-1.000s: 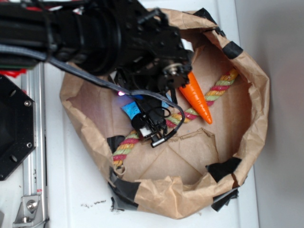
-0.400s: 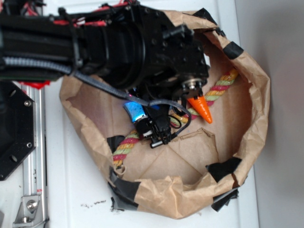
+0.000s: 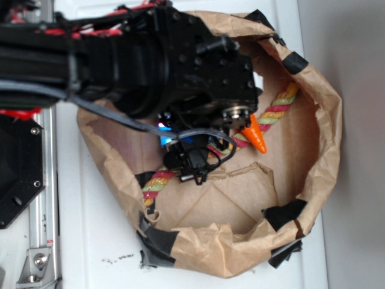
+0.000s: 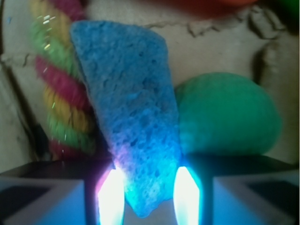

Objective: Grab the blue sponge.

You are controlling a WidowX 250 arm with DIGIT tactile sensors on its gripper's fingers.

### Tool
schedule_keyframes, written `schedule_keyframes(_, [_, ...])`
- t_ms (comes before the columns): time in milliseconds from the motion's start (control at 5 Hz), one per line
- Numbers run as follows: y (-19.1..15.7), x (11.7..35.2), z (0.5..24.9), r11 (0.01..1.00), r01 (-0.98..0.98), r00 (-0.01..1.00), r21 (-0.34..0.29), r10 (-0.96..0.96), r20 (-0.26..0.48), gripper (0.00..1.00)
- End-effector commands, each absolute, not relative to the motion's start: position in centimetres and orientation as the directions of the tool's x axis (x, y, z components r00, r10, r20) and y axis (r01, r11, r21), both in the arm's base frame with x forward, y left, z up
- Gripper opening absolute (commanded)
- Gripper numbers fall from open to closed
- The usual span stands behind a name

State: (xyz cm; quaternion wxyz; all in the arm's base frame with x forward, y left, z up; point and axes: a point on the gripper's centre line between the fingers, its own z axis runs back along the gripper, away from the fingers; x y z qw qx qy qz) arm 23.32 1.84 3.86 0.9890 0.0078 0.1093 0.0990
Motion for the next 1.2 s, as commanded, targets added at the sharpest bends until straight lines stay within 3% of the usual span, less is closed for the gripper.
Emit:
schedule_keyframes(0, [0.9,21.7,10.2,0.994,-0.108,0.993,0.025,0.109,-0.052,0.0])
schedule_keyframes(200, [0.7,21.6,12.9,0.997,-0.077,0.997,-0.004,0.077,-0.007,0.0])
schedule_keyframes(400, [0.9,21.8,13.1,0.997,-0.071,0.997,0.009,0.071,-0.018,0.0])
schedule_keyframes(600, [2.0,21.9,10.7,0.994,-0.109,0.993,-0.004,0.109,-0.048,1.0])
schedule_keyframes(800, [2.7,20.8,7.4,0.966,-0.26,0.963,0.01,0.26,-0.07,1.0])
schedule_keyframes(1000, [3.0,20.6,4.8,0.976,-0.21,0.973,-0.05,0.203,-0.111,1.0])
